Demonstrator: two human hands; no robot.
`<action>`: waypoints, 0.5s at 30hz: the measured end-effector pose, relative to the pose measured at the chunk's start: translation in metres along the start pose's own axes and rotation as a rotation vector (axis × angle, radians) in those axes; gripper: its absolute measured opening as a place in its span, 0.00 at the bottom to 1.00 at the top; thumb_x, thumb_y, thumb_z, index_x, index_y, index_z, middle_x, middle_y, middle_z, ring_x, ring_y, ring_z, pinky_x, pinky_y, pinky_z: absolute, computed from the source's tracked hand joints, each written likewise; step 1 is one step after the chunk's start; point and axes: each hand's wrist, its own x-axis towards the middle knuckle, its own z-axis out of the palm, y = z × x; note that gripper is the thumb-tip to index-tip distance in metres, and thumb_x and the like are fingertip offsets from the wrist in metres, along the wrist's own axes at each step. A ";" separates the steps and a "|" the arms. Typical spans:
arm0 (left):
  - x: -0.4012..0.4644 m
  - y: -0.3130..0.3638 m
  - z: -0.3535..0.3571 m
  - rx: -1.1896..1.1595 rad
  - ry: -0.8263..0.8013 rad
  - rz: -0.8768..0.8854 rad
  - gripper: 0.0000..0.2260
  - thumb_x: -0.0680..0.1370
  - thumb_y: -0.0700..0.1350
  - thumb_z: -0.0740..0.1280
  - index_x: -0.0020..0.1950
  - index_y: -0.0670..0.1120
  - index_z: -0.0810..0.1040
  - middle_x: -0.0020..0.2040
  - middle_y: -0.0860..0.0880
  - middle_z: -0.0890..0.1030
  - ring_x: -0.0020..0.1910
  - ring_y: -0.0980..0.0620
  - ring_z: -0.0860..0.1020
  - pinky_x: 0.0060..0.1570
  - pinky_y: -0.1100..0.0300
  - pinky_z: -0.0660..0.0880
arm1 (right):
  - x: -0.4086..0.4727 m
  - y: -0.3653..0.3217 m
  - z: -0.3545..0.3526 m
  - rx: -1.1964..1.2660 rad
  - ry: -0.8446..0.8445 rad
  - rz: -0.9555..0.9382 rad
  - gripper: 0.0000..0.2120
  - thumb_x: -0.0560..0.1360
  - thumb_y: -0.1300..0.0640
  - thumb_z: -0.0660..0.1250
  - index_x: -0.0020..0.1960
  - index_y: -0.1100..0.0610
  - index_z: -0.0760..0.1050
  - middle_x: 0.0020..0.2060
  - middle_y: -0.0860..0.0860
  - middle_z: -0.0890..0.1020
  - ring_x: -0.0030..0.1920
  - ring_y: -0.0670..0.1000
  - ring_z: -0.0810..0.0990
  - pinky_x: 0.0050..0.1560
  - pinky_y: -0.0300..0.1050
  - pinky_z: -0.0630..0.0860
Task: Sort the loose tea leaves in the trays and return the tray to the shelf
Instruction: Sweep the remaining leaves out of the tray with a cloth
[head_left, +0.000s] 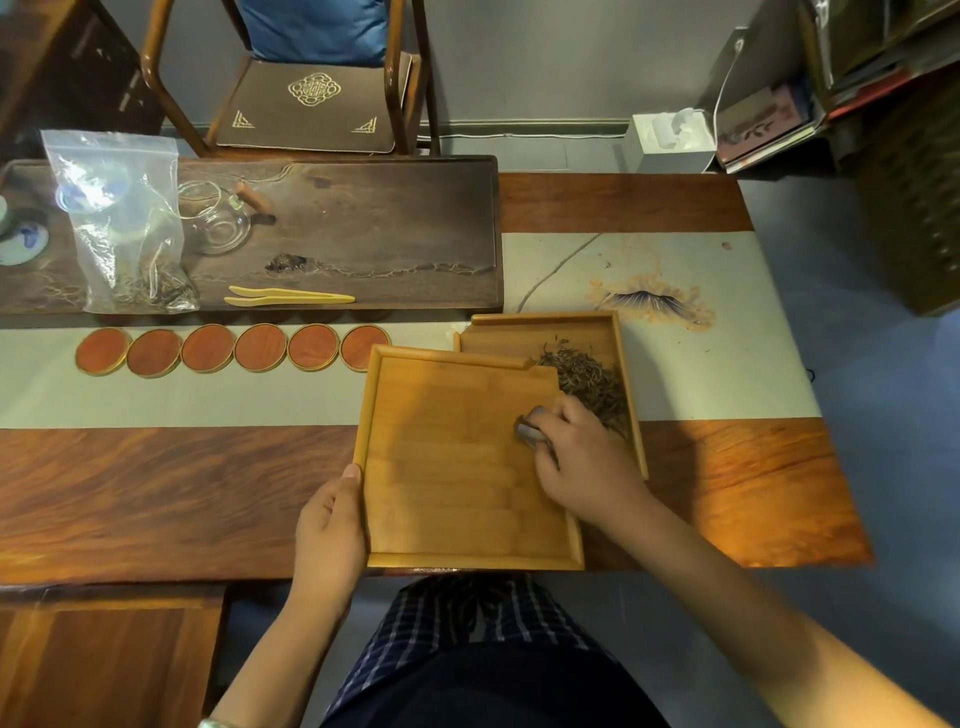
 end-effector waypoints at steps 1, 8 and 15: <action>0.000 0.000 0.001 0.001 0.002 0.005 0.22 0.83 0.50 0.56 0.29 0.48 0.64 0.23 0.57 0.68 0.22 0.62 0.66 0.24 0.70 0.63 | 0.000 0.004 0.002 -0.009 0.025 0.039 0.13 0.77 0.60 0.61 0.60 0.58 0.74 0.45 0.49 0.66 0.44 0.46 0.66 0.41 0.37 0.63; -0.004 -0.004 0.003 -0.005 -0.035 0.011 0.22 0.84 0.48 0.56 0.29 0.48 0.62 0.22 0.57 0.66 0.23 0.61 0.64 0.23 0.70 0.61 | 0.015 0.025 0.005 0.036 0.072 0.187 0.15 0.78 0.58 0.60 0.64 0.59 0.73 0.48 0.52 0.69 0.45 0.49 0.71 0.43 0.40 0.67; -0.003 -0.002 0.004 -0.006 -0.054 0.000 0.21 0.84 0.48 0.55 0.29 0.50 0.65 0.23 0.58 0.70 0.23 0.62 0.67 0.25 0.70 0.63 | 0.036 0.044 -0.002 0.160 0.103 0.245 0.05 0.79 0.55 0.59 0.51 0.55 0.73 0.44 0.52 0.71 0.45 0.51 0.70 0.39 0.40 0.61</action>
